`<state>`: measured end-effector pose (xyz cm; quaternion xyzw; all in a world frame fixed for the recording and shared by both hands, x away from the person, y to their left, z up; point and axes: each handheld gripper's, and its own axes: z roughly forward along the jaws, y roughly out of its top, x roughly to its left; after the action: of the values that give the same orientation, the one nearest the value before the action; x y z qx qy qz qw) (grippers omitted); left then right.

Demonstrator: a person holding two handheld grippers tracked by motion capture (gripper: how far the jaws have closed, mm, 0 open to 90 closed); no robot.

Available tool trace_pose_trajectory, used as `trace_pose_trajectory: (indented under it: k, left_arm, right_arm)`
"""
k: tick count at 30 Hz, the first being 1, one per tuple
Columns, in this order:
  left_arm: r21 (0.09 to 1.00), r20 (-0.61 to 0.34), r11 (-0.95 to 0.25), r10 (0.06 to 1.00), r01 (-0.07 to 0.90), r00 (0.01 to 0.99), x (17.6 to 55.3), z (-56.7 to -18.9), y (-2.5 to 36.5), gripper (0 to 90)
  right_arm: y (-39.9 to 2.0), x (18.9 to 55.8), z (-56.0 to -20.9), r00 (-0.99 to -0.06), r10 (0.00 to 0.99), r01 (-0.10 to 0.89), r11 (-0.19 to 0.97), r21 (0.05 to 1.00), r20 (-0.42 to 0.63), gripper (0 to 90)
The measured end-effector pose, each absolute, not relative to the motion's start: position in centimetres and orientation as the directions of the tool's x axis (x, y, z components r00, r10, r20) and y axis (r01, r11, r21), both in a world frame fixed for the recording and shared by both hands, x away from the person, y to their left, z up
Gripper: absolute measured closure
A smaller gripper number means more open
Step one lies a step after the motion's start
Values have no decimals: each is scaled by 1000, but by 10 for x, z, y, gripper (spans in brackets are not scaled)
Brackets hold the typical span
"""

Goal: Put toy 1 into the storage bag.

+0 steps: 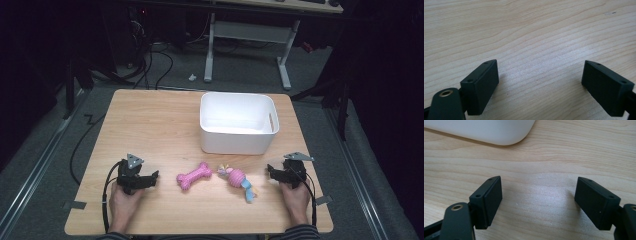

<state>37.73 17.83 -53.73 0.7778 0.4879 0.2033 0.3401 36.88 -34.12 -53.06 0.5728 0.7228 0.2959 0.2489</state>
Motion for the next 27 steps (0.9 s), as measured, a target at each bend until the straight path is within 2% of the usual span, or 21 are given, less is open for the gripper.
trace_pose_trajectory:
  k: [27]
  left_arm:
    - [727,-16,-300,892,617,453,378,-537,179,144]
  right_arm:
    - [-341,368,-530,-220,975,681,169,713,-20,225]
